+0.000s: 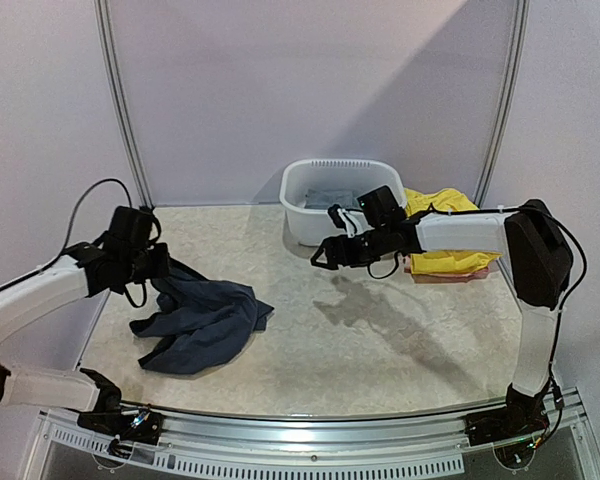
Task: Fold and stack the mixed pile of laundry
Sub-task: Pick up the crumpled tank top from the center of the board.
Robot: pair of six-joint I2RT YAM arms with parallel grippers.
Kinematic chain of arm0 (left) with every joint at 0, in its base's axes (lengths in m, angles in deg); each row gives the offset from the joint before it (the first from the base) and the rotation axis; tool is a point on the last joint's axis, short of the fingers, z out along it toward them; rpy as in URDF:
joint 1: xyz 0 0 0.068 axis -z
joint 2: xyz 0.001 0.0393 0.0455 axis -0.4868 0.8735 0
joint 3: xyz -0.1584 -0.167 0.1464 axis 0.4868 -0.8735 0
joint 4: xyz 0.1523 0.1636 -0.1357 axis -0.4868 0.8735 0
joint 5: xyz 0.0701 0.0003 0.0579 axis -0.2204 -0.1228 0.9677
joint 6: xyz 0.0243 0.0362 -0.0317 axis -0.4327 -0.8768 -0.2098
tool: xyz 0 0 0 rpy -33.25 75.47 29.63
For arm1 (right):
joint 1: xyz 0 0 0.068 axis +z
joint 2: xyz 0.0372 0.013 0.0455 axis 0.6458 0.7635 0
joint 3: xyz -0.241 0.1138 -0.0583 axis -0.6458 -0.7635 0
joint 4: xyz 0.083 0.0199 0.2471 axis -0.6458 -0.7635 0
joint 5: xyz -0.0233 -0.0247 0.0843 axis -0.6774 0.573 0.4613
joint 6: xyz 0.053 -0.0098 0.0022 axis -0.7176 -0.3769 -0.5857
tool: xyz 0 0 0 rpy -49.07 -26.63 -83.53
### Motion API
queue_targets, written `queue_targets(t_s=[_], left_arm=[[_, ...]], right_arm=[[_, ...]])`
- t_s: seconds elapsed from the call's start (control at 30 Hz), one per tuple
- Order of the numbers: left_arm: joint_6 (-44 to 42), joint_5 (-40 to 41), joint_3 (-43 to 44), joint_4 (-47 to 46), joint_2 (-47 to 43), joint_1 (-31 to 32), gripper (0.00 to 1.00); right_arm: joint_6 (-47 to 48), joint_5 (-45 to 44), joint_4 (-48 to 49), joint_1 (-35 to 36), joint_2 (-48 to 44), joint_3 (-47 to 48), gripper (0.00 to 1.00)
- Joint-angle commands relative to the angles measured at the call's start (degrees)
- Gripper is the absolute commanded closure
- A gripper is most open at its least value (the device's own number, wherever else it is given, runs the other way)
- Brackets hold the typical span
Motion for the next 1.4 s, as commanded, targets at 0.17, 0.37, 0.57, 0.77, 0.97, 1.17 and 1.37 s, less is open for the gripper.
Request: queue_targets(t_s=[0.17, 0.37, 0.57, 0.77, 0.97, 1.17, 1.37], left_arm=[[1.78, 11.16, 2.27, 8.29, -19.99, -0.52, 1.00], [2.49, 13.29, 0.05, 10.96, -24.66, -0.55, 1.00], [2.37, 15.19, -0.45, 12.62, -26.80, -0.51, 1.00], [2.13, 14.88, -0.96, 11.83, -26.32, -0.50, 1.00], [1.87, 14.76, -1.50, 10.76, -26.60, -0.56, 1.00], [1.70, 14.76, -1.46, 10.68, -26.82, -0.51, 1.00], [-0.06, 10.06, -2.44, 7.45, -29.14, -0.49, 1.00]], right_arm=[[-1.61, 7.56, 5.95, 5.70, 6.28, 4.37, 0.22], [-4.23, 8.13, 6.35, 9.19, 13.90, 10.87, 0.23], [-7.03, 7.57, 6.94, 11.33, 18.64, 13.76, 0.29], [-7.64, 6.22, 5.89, 13.59, 22.53, 16.56, 0.33], [-11.21, 5.51, 8.94, 14.23, 25.95, 18.53, 0.57], [-10.71, 2.35, 8.84, 14.24, 25.05, 18.14, 0.92], [-5.63, -4.34, 2.70, 13.14, 19.04, 16.41, 1.00]])
